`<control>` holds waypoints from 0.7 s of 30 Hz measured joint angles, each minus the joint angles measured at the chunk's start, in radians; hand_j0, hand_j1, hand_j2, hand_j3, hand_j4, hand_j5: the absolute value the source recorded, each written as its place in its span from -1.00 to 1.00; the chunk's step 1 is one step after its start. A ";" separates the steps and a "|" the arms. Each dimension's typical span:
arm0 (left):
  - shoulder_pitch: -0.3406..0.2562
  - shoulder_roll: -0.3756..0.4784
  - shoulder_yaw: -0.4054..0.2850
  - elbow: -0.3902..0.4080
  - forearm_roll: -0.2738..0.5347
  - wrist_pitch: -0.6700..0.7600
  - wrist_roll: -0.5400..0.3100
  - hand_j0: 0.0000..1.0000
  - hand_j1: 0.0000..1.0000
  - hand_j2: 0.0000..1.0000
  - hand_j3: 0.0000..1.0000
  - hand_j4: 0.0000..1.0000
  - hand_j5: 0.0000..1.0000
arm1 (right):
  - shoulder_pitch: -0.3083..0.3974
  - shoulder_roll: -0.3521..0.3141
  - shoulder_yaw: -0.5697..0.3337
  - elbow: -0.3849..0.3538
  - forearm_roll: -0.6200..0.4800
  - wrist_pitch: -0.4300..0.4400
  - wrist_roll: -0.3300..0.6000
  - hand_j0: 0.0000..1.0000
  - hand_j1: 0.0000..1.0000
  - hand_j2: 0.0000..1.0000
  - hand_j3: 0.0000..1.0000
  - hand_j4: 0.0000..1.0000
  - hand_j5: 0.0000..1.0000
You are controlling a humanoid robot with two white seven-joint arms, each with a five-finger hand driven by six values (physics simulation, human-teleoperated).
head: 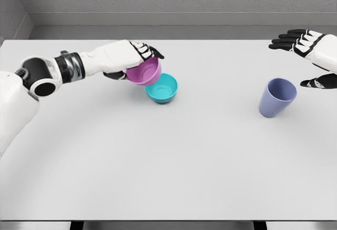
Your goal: Stacking bowl and cup with both arms
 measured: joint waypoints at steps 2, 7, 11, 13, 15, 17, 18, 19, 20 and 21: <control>-0.011 -0.024 -0.003 0.024 -0.015 0.000 0.000 0.13 0.13 0.13 0.13 0.13 0.13 | 0.000 0.000 0.000 0.000 0.000 0.000 0.000 1.00 1.00 1.00 1.00 1.00 1.00; -0.021 -0.066 -0.019 0.071 -0.049 0.000 0.000 0.13 0.13 0.13 0.13 0.13 0.13 | 0.000 0.000 0.000 0.000 0.000 0.000 0.000 1.00 1.00 1.00 1.00 1.00 1.00; -0.037 -0.085 -0.045 0.093 -0.061 0.000 -0.001 0.14 0.14 0.14 0.14 0.14 0.14 | 0.000 -0.001 0.000 0.000 0.000 0.000 0.000 1.00 1.00 1.00 1.00 1.00 1.00; -0.041 -0.095 -0.053 0.101 -0.072 0.000 -0.002 0.14 0.14 0.14 0.14 0.14 0.14 | 0.000 -0.001 0.000 0.000 0.000 0.000 0.000 1.00 1.00 1.00 1.00 1.00 1.00; -0.041 -0.104 -0.058 0.105 -0.082 0.000 -0.002 0.15 0.15 0.15 0.15 0.15 0.15 | 0.000 -0.001 0.000 0.000 0.000 0.000 0.000 1.00 1.00 1.00 1.00 1.00 1.00; -0.041 -0.108 -0.066 0.107 -0.088 0.000 -0.003 0.16 0.16 0.16 0.16 0.16 0.16 | 0.000 -0.001 0.000 0.000 0.000 0.000 0.000 1.00 1.00 1.00 1.00 1.00 1.00; -0.041 -0.110 -0.068 0.108 -0.090 0.000 -0.003 0.17 0.17 0.17 0.17 0.17 0.17 | 0.000 -0.001 0.000 0.000 0.000 0.000 0.000 1.00 1.00 1.00 1.00 1.00 1.00; -0.043 -0.111 -0.070 0.109 -0.093 0.000 -0.003 0.18 0.18 0.18 0.18 0.18 0.18 | 0.000 -0.001 0.000 0.000 0.000 0.000 0.000 1.00 1.00 1.00 1.00 1.00 1.00; -0.043 -0.111 -0.072 0.109 -0.097 0.000 -0.003 0.20 0.20 0.20 0.20 0.20 0.20 | 0.000 -0.001 0.000 0.000 0.000 0.000 0.000 1.00 1.00 1.00 1.00 1.00 1.00; -0.043 -0.112 -0.073 0.109 -0.099 0.000 -0.003 0.27 0.27 0.27 0.27 0.27 0.27 | 0.000 -0.001 0.000 0.000 0.000 0.000 0.000 1.00 1.00 1.00 1.00 1.00 1.00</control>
